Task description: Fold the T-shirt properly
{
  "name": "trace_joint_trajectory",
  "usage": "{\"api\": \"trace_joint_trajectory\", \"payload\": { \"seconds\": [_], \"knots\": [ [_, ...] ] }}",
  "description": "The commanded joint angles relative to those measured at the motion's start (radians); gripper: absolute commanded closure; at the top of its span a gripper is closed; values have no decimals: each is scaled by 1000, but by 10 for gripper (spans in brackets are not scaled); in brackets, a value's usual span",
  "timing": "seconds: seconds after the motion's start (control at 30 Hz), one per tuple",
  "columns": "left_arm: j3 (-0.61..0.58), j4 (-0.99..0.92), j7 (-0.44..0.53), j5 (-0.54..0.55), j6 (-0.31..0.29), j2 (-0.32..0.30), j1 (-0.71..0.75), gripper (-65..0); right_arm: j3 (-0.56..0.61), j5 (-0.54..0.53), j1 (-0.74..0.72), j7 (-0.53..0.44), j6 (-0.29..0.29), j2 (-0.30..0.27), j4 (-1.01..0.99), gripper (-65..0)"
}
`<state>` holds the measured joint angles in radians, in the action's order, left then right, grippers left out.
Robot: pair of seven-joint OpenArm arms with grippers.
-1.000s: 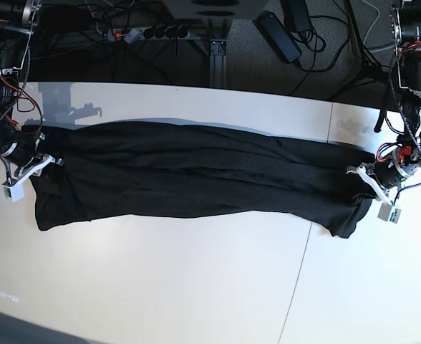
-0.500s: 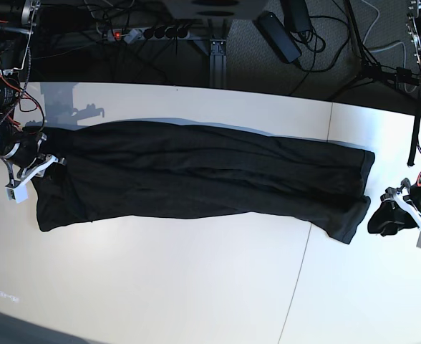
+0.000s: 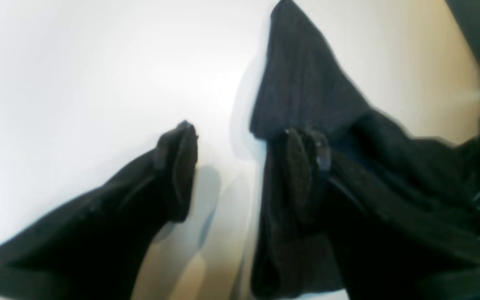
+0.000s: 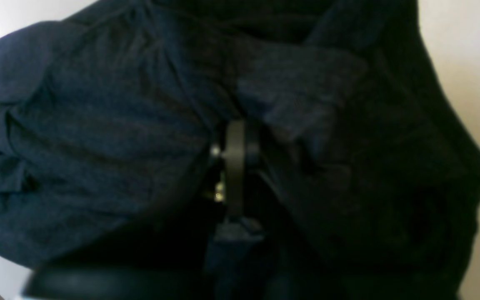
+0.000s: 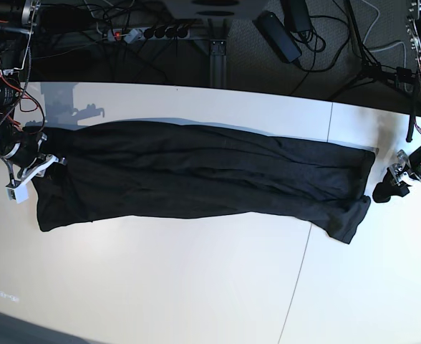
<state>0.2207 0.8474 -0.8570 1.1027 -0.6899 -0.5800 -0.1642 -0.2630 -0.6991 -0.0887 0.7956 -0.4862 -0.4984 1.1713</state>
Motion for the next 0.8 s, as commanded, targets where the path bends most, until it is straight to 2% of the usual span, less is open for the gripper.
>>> {"api": "trace_joint_trajectory", "payload": {
  "seconds": [0.0,0.2,0.77],
  "knots": [
    [2,-6,-33,3,-8,-18,-7,-391,3,25,-2,39,-60,-14,3,0],
    [2,-11,-146,114,-8,19,-8,-391,3,7,-2,40,-60,-13,3,0],
    [2,-11,-142,113,-8,117,-11,-391,3,-8,-2,69,-60,-14,3,0]
  ]
}}
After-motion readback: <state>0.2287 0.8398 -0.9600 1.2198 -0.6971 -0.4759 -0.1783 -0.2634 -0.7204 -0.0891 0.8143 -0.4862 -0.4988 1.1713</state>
